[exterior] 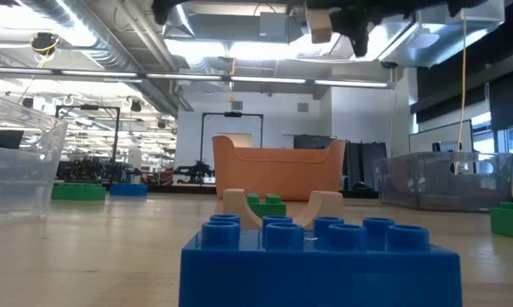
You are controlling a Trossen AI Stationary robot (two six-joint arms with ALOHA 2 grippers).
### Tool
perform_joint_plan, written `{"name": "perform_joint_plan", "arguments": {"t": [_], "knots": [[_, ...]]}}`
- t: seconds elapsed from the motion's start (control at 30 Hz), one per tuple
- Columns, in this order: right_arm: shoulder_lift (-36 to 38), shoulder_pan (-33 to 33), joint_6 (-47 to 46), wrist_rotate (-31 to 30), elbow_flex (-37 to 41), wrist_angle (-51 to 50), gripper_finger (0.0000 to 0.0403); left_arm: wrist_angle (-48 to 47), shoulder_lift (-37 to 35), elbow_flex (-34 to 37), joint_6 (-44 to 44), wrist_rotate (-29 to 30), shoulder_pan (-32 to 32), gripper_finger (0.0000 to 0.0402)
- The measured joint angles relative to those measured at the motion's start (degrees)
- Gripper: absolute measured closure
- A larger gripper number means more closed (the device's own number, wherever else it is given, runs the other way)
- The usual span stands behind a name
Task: Sort & place blocks by color
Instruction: Put the right brown block into the black bin
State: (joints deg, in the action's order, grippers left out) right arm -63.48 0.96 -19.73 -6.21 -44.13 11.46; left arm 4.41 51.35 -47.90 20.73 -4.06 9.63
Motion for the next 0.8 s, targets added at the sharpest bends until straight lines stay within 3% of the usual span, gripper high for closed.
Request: {"name": "perform_joint_plan", "arguments": {"t": [0.3, 0.8], "knots": [[0.0, 1.6, 2.2, 2.5, -2.4, -0.1, 0.0273, 8.6, 7.4, 0.0, -1.6, 0.1, -2.0, 0.0157], [0.0, 1.6, 3.0, 4.3, -2.4, -0.7, 0.0273, 9.1, 8.2, 0.0, -1.8, 1.6, -2.3, 0.0157]]}}
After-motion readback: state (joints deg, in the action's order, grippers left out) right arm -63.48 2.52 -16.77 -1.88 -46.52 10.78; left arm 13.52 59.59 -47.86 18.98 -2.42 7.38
